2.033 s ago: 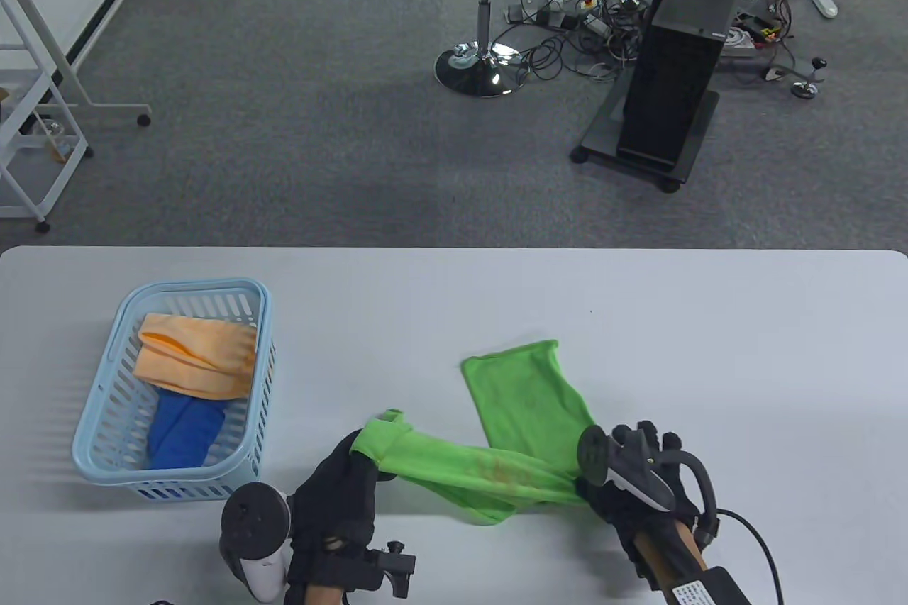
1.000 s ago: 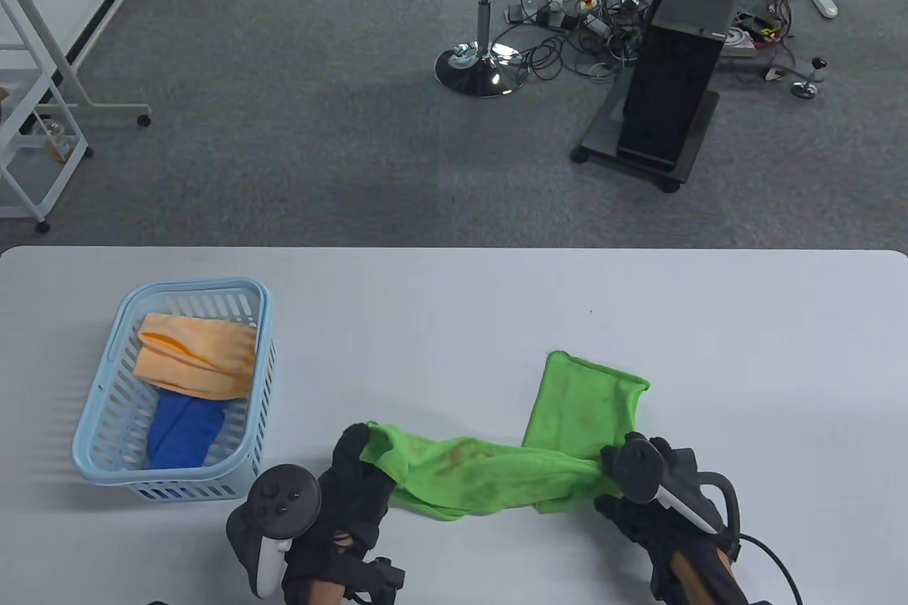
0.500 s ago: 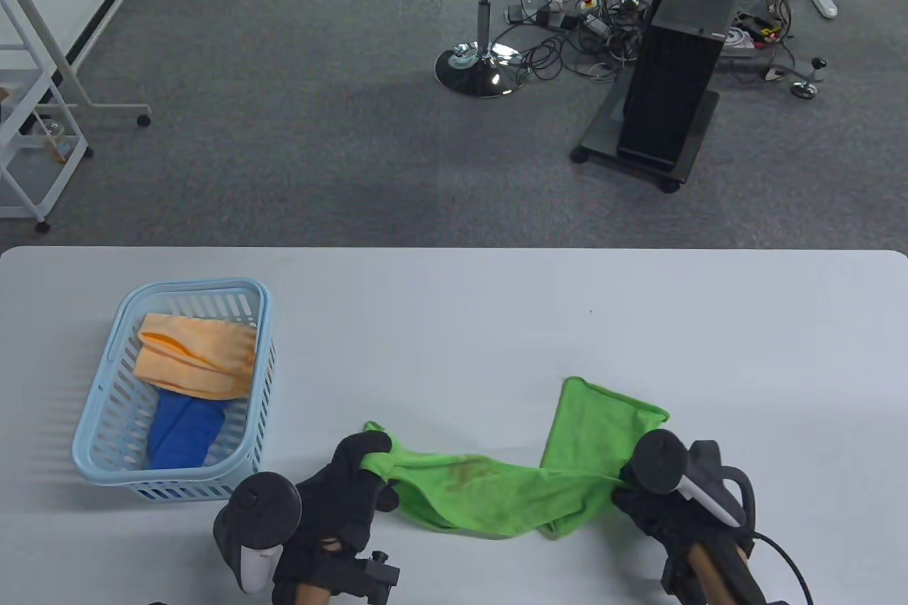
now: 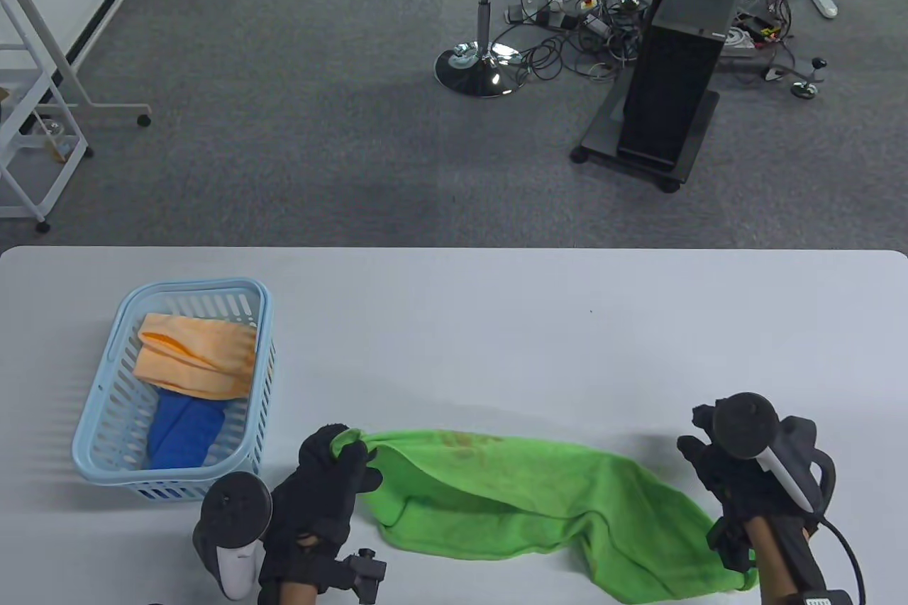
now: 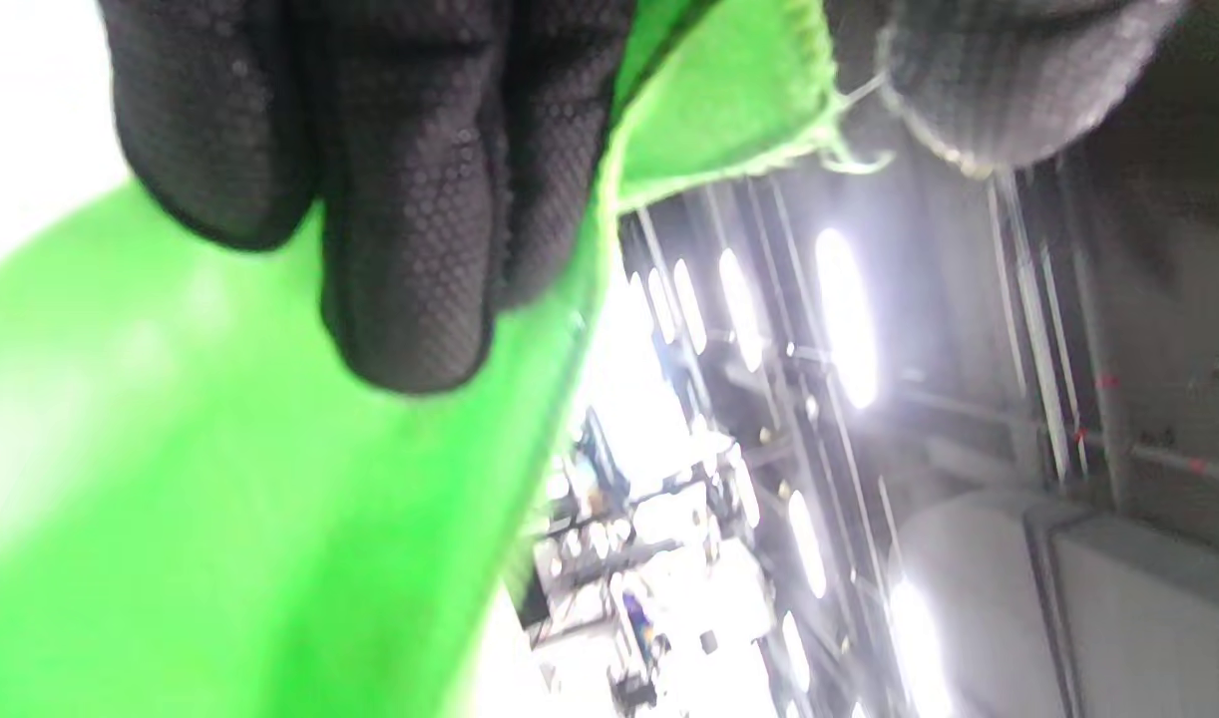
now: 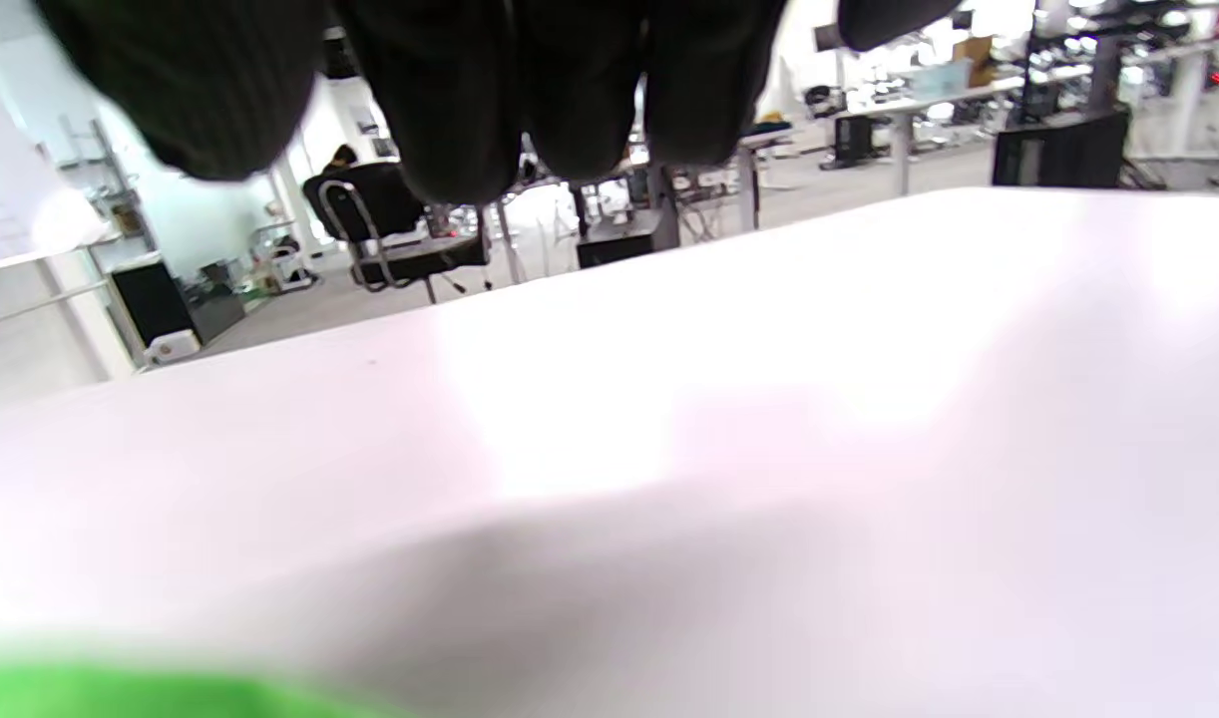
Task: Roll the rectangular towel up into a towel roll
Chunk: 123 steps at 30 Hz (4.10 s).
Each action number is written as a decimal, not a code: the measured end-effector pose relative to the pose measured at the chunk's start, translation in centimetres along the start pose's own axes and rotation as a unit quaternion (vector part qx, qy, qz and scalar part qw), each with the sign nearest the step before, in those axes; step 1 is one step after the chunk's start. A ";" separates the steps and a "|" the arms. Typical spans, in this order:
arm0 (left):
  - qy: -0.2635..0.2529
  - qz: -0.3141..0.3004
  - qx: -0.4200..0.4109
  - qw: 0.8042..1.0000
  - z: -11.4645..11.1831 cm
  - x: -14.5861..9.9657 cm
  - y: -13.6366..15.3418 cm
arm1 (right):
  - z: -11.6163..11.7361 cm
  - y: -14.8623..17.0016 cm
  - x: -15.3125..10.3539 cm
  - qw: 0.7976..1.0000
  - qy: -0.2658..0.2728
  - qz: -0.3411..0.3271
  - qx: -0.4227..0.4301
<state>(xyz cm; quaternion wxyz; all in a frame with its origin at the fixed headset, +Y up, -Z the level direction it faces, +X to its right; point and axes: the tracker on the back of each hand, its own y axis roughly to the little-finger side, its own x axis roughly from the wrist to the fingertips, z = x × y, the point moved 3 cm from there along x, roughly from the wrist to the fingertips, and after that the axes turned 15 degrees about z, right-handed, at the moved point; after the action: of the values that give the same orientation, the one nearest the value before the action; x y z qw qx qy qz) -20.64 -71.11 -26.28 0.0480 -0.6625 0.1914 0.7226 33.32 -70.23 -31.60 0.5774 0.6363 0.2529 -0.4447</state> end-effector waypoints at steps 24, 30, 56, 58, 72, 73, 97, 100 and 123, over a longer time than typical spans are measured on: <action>-0.115 0.015 0.089 0.989 0.5 -0.3 -0.5 | 5.6 -2.1 -1.7 0.980 -0.009 -0.008 -0.201; -0.126 0.002 0.080 0.989 0.5 -0.5 -0.8 | -1.7 -3.7 -1.5 0.985 0.053 0.018 -0.164; -0.094 0.012 0.149 0.984 -1.5 0.2 -0.5 | 8.4 -7.5 -4.4 0.986 0.000 -0.127 -0.107; -0.094 0.013 0.152 0.984 -1.5 0.3 -0.4 | 9.4 -8.2 -4.4 0.981 0.006 -0.121 -0.150; -0.112 0.019 0.150 0.982 -1.0 0.1 -0.2 | 6.3 -4.0 -1.8 0.996 0.063 -0.047 -0.046; -0.110 0.023 0.151 0.982 -1.1 0.1 -0.2 | 6.4 -4.0 -1.9 0.996 0.059 -0.056 -0.044; -0.075 0.022 0.133 0.988 -0.4 -0.7 -2.4 | 1.4 0.1 -0.5 0.992 0.103 0.022 0.073; -0.077 0.019 0.124 0.989 0.8 -0.8 -3.5 | 0.0 2.5 0.0 0.985 0.088 0.053 0.138; -0.106 0.064 0.157 0.980 8.4 -0.9 -4.3 | -2.8 9.3 1.3 0.950 0.015 0.147 0.275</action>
<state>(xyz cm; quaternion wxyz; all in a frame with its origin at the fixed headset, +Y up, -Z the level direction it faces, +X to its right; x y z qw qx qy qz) -27.03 -64.09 -25.93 0.1252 -0.5526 0.3384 0.7513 42.48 -69.71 -28.16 0.4349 0.8073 0.0334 -0.3976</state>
